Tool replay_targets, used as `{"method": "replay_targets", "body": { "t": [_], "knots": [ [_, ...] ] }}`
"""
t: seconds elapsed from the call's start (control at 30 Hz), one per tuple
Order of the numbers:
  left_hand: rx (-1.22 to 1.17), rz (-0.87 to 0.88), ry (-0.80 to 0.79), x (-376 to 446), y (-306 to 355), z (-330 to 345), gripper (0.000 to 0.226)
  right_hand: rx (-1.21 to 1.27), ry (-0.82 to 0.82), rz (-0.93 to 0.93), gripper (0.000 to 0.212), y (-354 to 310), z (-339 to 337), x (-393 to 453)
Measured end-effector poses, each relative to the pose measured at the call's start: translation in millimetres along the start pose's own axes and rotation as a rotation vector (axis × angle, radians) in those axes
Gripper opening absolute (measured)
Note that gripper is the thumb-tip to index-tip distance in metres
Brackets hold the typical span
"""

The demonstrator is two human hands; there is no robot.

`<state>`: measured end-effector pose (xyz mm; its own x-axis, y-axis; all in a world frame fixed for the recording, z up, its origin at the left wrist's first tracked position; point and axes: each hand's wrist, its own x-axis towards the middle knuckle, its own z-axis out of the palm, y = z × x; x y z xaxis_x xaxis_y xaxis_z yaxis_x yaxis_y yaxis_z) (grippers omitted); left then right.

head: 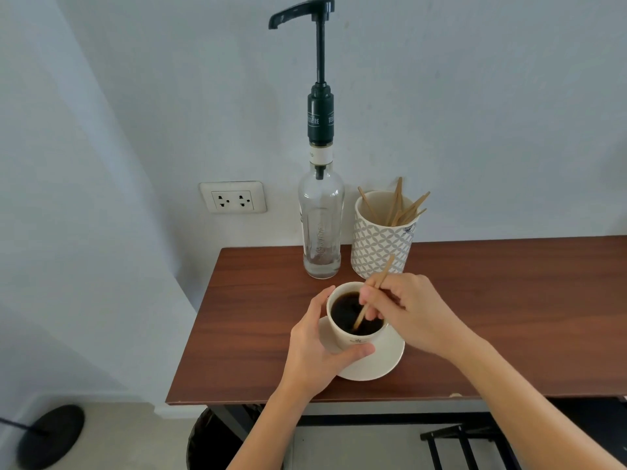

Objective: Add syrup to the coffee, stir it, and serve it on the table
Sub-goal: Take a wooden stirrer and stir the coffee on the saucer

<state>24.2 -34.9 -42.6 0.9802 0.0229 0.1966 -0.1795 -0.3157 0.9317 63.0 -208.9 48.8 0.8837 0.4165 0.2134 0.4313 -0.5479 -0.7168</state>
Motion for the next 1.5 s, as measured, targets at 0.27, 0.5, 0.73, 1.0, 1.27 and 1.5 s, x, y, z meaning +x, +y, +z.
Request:
{"method": "replay_targets", "body": {
  "t": [0.27,0.5,0.73,1.0,1.27,1.5],
  "knots": [
    [0.013,0.011,-0.001,1,1,0,0.089,-0.181,0.151,-0.070,0.025,8,-16,11],
    [0.005,0.014,-0.006,1,0,0,0.090,0.035,-0.002,-0.076,0.021,-12,1,3],
    [0.002,0.010,0.000,-1,2,1,0.088,-0.146,0.146,-0.035,0.023,16,-12,11],
    [0.000,0.011,-0.003,0,0,1,0.090,0.025,0.089,-0.038,0.018,6,11,6],
    [0.004,0.008,-0.002,0,1,1,0.089,-0.013,0.044,0.009,0.020,10,3,4],
    [0.010,0.005,-0.002,0,1,1,0.090,-0.065,0.103,-0.016,0.021,11,-3,8]
  ]
}}
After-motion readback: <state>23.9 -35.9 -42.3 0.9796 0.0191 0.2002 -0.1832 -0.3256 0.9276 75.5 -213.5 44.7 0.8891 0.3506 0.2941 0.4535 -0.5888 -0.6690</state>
